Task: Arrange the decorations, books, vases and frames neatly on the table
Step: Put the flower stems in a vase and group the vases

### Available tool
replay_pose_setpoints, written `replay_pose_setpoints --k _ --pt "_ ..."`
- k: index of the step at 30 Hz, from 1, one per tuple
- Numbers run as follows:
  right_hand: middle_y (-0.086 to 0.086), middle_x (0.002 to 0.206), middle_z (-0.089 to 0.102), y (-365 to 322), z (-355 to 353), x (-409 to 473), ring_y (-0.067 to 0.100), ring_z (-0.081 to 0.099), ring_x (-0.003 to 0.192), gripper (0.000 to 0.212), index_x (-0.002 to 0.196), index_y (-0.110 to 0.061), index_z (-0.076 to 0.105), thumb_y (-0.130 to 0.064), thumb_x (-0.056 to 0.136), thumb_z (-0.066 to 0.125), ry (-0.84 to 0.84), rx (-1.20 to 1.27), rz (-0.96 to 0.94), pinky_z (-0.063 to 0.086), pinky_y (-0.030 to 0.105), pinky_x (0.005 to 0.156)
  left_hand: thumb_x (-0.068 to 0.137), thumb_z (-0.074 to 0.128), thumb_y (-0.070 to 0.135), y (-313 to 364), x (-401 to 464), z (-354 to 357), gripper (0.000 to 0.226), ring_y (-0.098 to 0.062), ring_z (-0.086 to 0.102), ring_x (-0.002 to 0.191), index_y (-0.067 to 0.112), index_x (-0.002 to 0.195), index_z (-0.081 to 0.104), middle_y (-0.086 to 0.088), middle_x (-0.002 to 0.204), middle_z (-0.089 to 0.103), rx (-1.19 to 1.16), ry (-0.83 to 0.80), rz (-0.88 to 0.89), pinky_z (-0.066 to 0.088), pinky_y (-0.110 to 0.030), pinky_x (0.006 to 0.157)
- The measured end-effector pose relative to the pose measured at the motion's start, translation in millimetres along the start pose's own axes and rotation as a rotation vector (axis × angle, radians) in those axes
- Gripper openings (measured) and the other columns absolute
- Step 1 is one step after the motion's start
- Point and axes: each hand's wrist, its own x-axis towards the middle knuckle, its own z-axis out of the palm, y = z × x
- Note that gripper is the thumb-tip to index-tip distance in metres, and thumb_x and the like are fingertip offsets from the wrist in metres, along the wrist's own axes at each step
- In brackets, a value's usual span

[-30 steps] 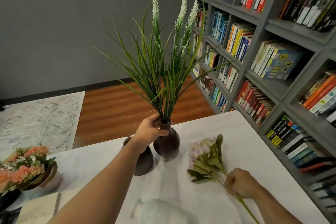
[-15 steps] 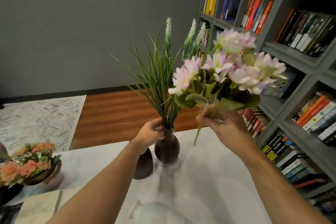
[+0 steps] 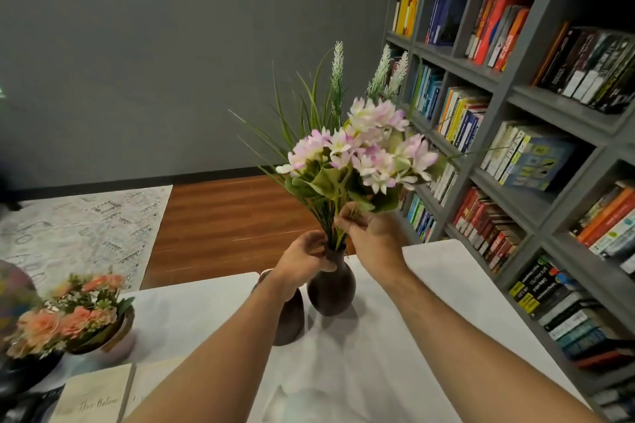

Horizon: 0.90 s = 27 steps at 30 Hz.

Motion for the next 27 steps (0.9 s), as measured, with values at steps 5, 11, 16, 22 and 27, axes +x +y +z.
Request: replay_pose_setpoints --k 5,11,16,22,27 --pt "0.004 0.093 0.074 28.6 6.7 -4.6 0.025 0.07 0.091 0.015 0.095 -0.004 0.071 -0.005 0.082 0.078 -0.009 -0.128 0.004 0.054 0.049 0.09 0.063 0.08 0.02 -3.2 -5.5 1.2 0.046 -0.013 0.071 0.095 0.026 0.106 0.064 0.008 0.096 0.074 -0.011 0.173 0.199 0.056 -0.027 0.084" --pt "0.001 0.101 0.077 13.6 -7.7 -7.2 0.019 0.072 0.096 0.039 0.101 -0.013 0.076 -0.023 0.067 0.092 0.101 -0.273 -0.183 0.059 0.038 0.088 0.071 0.08 0.044 14.2 -7.1 -1.7 0.031 -0.013 0.073 0.091 0.032 0.099 0.073 0.009 0.095 0.077 0.029 0.23 0.34 0.058 -0.037 0.084" --pt "-0.005 0.101 0.075 17.9 -28.0 -9.2 0.003 0.068 0.098 0.031 0.112 -0.001 0.069 0.001 0.083 0.078 0.155 -0.071 -0.214 0.053 0.02 0.092 0.082 0.077 0.031 35.4 -3.8 -1.4 0.012 -0.011 0.073 0.085 0.026 0.092 0.078 0.007 0.088 0.078 0.036 0.251 0.403 0.056 -0.03 0.074" --pt "0.008 0.116 0.072 21.1 -24.5 -1.1 0.023 0.067 0.109 0.05 0.116 0.0 0.071 -0.004 0.07 0.089 0.14 -0.076 -0.116 0.051 0.031 0.097 0.077 0.082 0.031 24.3 0.6 -7.5 0.017 -0.022 0.073 0.086 0.02 0.089 0.078 0.001 0.087 0.078 0.054 0.27 0.318 0.059 -0.037 0.075" --pt "0.014 0.122 0.07 29.5 -14.7 8.3 0.028 0.063 0.118 0.051 0.116 -0.001 0.07 -0.002 0.069 0.09 0.003 -0.149 -0.064 0.048 0.033 0.101 0.077 0.083 0.02 3.3 2.6 -10.7 0.011 -0.012 0.072 0.081 0.02 0.087 0.077 0.005 0.084 0.078 0.078 0.274 0.271 0.055 -0.023 0.067"
